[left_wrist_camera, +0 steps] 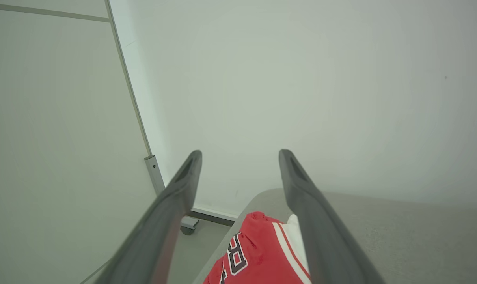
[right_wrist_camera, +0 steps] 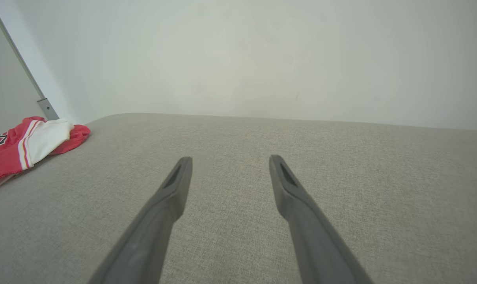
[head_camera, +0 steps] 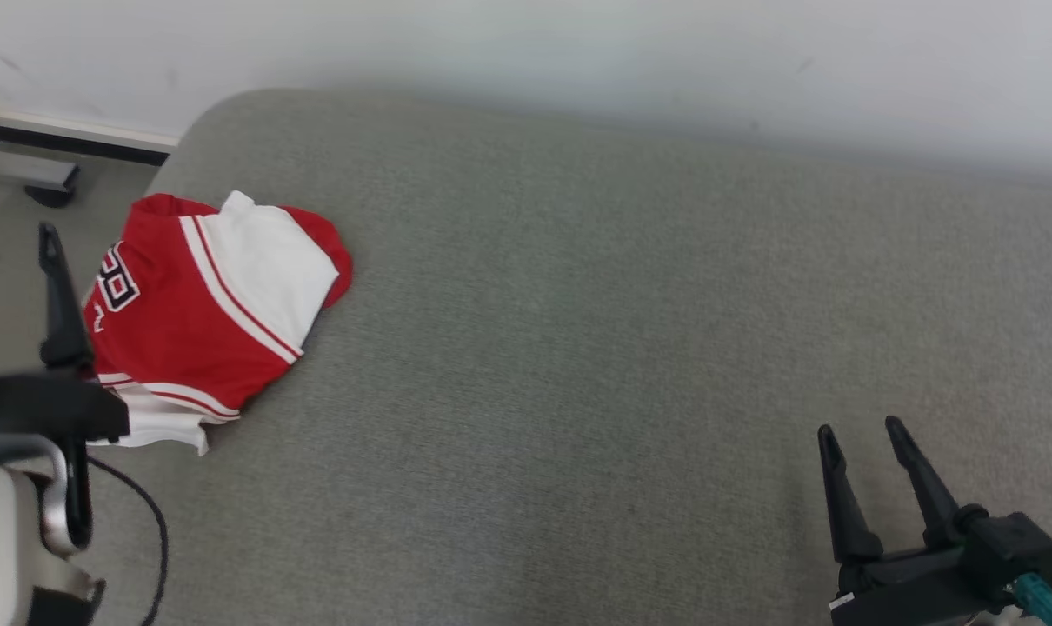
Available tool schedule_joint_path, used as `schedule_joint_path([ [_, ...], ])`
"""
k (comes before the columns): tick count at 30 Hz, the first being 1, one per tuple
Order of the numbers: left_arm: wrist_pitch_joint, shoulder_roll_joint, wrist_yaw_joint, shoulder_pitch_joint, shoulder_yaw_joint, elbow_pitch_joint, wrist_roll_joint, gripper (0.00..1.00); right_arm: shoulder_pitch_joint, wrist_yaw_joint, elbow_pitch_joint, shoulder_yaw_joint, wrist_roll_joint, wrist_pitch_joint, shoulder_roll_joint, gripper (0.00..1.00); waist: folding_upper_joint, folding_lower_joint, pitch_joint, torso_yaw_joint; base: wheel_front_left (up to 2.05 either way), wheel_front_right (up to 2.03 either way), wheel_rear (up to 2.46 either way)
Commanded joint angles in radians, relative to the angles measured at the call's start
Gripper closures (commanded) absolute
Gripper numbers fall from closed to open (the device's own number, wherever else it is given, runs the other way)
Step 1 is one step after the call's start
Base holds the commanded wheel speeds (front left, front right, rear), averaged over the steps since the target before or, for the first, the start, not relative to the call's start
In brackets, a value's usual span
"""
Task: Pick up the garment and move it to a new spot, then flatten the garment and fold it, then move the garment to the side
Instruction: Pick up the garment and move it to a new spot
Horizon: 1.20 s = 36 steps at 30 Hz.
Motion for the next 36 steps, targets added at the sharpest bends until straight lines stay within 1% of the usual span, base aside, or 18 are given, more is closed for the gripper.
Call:
schedule_joint_path([
  [1, 0.004, 0.013, -0.006, -0.035, 0.007, 0.01, -0.009, 0.0, -0.016, -0.003, -0.014, -0.008, -0.006, 0.0, -0.005, 0.0, -0.0002, -0.0002, 0.111, -0.107, 0.0, 0.0, 0.0],
  [5, 0.044, 0.054, -0.006, -0.128, 0.02, 0.053, -0.026, 0.0, -0.029, -0.003, -0.063, -0.024, -0.01, 0.004, -0.011, 0.0, -0.0002, -0.0002, 0.164, -0.151, 0.0, 0.0, 0.0],
  [7, 0.066, 0.087, -0.017, -0.176, 0.018, 0.083, -0.022, 0.0, -0.038, -0.003, -0.086, -0.03, -0.01, 0.008, -0.015, 0.0, -0.0002, -0.0002, 0.19, -0.169, 0.0, 0.0, 0.0],
  [13, 0.143, 0.141, -0.028, -0.266, 0.009, 0.184, -0.022, 0.0, -0.055, -0.003, -0.137, -0.048, -0.01, 0.023, -0.016, 0.0, -0.0002, -0.0002, 0.243, -0.201, 0.0, 0.0, 0.0],
  [19, 0.222, 0.166, -0.038, -0.319, 0.01, 0.291, -0.05, 0.0, -0.062, -0.003, -0.159, -0.055, -0.012, 0.033, -0.021, 0.0, -0.0002, -0.0002, 0.267, -0.215, 0.0, 0.0, 0.0],
  [23, 0.316, 0.172, -0.038, -0.346, 0.013, 0.368, -0.081, 0.0, -0.065, -0.003, -0.177, -0.068, -0.015, 0.043, -0.017, 0.0, -0.0002, -0.0002, 0.27, -0.219, 0.0, 0.0, 0.0],
  [25, 0.379, 0.176, -0.046, -0.35, 0.008, 0.41, -0.09, 0.0, -0.067, -0.003, -0.184, -0.069, -0.017, 0.048, -0.018, 0.0, -0.0002, -0.0002, 0.268, -0.222, 0.0, 0.0, 0.0],
  [30, 0.493, 0.183, -0.052, -0.374, 0.02, 0.477, -0.132, 0.0, -0.067, -0.003, -0.197, -0.07, -0.019, 0.058, -0.02, 0.0, -0.0002, -0.0002, 0.262, -0.231, 0.0, 0.0, 0.0],
  [34, 0.627, 0.18, -0.058, -0.382, 0.016, 0.534, -0.162, 0.0, -0.058, -0.003, -0.206, -0.074, -0.02, 0.065, -0.022, 0.0, -0.0002, -0.0002, 0.259, -0.236, 0.0, 0.0, 0.0],
  [36, 0.669, 0.178, -0.062, -0.391, 0.017, 0.545, -0.178, 0.0, -0.055, -0.003, -0.211, -0.077, -0.019, 0.066, -0.023, 0.0, -0.0002, -0.0002, 0.261, -0.238, 0.0, 0.0, 0.0],
])
